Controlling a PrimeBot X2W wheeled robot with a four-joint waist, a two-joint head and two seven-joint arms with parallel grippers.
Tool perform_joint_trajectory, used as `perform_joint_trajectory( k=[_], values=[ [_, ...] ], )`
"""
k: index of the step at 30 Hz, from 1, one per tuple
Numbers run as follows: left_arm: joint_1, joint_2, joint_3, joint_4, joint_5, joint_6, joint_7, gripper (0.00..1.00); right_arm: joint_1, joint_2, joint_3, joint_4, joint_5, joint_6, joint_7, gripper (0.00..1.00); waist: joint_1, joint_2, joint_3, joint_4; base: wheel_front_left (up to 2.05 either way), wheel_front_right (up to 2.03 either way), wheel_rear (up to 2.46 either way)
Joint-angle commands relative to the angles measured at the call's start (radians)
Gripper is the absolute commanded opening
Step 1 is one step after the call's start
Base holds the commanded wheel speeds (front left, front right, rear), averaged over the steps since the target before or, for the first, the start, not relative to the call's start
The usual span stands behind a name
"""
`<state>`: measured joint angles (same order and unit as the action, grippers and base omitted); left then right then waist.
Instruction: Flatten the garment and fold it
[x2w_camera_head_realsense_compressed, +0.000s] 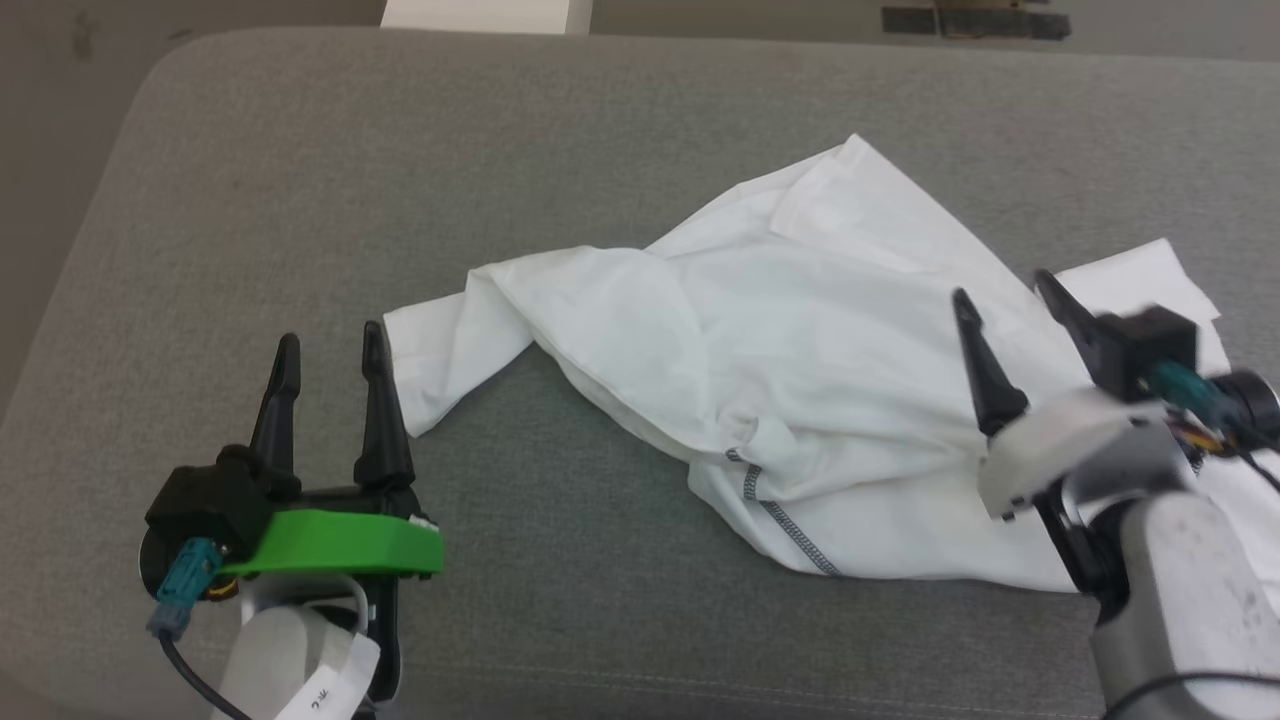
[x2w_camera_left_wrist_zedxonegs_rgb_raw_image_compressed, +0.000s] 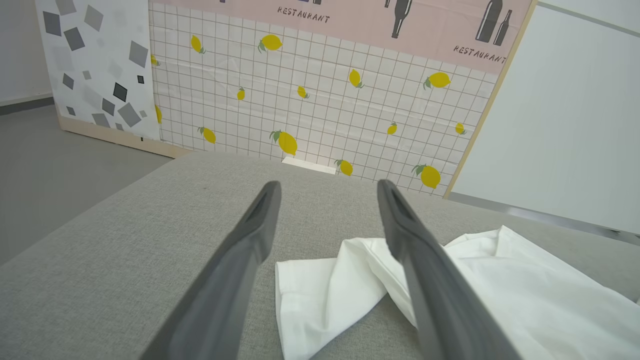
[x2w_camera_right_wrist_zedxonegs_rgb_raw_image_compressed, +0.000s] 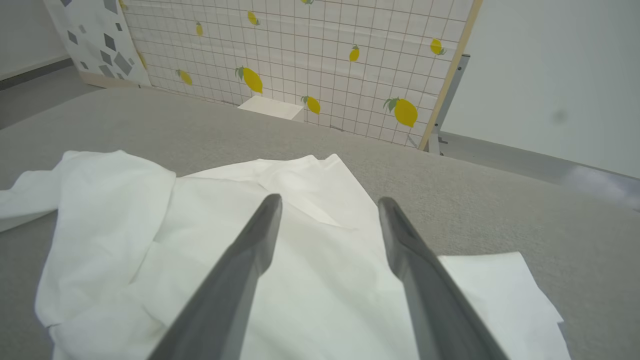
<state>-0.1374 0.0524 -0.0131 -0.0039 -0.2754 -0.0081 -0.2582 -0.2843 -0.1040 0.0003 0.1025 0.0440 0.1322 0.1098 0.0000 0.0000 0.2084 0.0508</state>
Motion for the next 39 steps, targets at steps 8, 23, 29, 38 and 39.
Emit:
perform_joint_trajectory(
  k=[8,23,29,38,39],
  values=[
    [-0.078,-0.002,-0.049,-0.023,-0.04,0.007,-0.004,1.0,-0.311,-0.168,0.31,0.274,0.076,-0.002,0.122,1.0,0.0,0.0,0.116,0.123,0.0,0.0,0.0],
    [-0.132,-0.002,-0.111,-0.046,-0.09,0.033,-0.004,1.0,-0.61,-0.329,0.66,0.532,0.354,-0.002,0.54,0.1,0.0,0.0,0.224,0.234,0.0,0.0,0.0],
    [-0.142,-0.002,-0.119,-0.052,-0.095,0.038,-0.004,1.0,-0.656,-0.358,0.652,0.517,0.41,-0.002,0.545,0.0,0.0,0.0,0.239,0.236,0.0,0.0,0.0],
    [-0.152,-0.002,-0.126,-0.053,-0.094,0.035,-0.004,1.0,-0.766,-0.389,0.342,0.636,0.228,-0.002,0.347,0.0,0.0,0.0,0.249,0.227,0.0,0.0,0.0],
    [-0.152,-0.002,-0.128,-0.053,-0.094,0.034,-0.004,1.0,-0.781,-0.395,0.264,0.666,0.173,-0.002,0.321,0.0,0.0,0.0,0.249,0.227,0.0,0.0,0.0]
  ],
)
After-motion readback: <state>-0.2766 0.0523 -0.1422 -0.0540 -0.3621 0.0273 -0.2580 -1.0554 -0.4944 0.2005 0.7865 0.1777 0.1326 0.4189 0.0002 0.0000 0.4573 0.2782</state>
